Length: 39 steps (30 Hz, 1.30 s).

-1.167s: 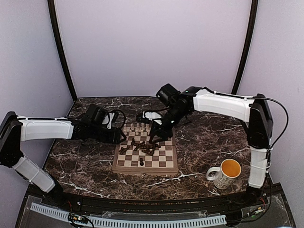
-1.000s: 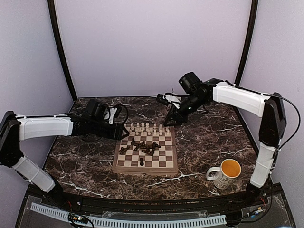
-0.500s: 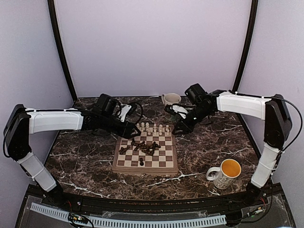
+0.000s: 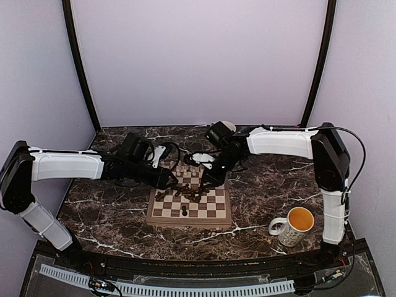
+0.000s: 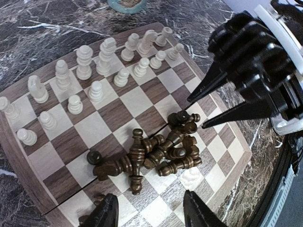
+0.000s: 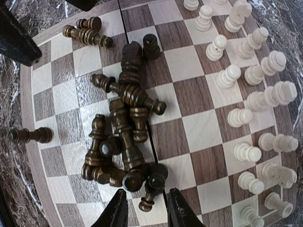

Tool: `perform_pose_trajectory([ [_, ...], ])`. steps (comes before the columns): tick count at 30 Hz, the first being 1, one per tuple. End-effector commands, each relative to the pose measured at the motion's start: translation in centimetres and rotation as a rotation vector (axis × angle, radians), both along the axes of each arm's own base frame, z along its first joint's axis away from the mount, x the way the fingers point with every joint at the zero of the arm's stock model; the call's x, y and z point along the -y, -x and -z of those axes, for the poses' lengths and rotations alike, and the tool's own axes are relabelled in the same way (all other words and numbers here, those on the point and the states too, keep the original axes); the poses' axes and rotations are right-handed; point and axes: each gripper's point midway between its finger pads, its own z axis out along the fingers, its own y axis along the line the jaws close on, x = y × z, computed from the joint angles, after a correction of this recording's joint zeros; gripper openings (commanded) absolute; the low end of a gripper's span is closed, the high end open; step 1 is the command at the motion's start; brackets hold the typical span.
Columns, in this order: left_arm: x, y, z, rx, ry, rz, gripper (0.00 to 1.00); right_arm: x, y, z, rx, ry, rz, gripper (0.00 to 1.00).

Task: Set up the chess pieces on the board
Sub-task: Pick up the pawn from the chessboard.

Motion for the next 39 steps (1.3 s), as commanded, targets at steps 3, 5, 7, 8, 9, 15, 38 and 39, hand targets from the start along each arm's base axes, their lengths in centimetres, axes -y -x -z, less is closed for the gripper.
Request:
perform_pose_trajectory([
  [3, -2.8, -2.0, -0.3, 0.034, -0.100, -0.185, 0.46, -1.9, -0.7, -0.6, 0.029, 0.001, 0.002, 0.29],
  [5, -2.5, -2.6, -0.1, 0.025, -0.109, -0.190, 0.44, -2.0, -0.7, -0.8, 0.028, 0.000, 0.002, 0.29],
  [7, -2.0, -3.0, 0.4, 0.005, -0.122, -0.180, 0.40, -1.8, -0.8, -1.1, 0.028, 0.003, 0.008, 0.29],
  [8, -1.8, -3.1, 0.8, -0.009, -0.131, -0.173, 0.39, -1.7, -0.7, -1.2, 0.028, 0.003, 0.009, 0.29],
  [9, -1.5, -3.3, 1.1, -0.020, -0.138, -0.171, 0.38, -1.5, -0.7, -1.4, 0.030, 0.001, 0.012, 0.29],
  [15, -0.8, -4.2, 3.0, -0.072, -0.193, -0.167, 0.35, -0.2, -0.5, -2.1, 0.017, -0.027, 0.040, 0.29],
  [38, -0.8, -4.8, 5.2, -0.140, -0.275, -0.182, 0.27, 2.3, -0.9, -2.4, 0.037, -0.050, 0.089, 0.29],
  [39, -0.8, -4.7, 5.3, -0.143, -0.277, -0.179, 0.27, 2.3, -0.9, -2.4, 0.037, -0.049, 0.089, 0.29],
])
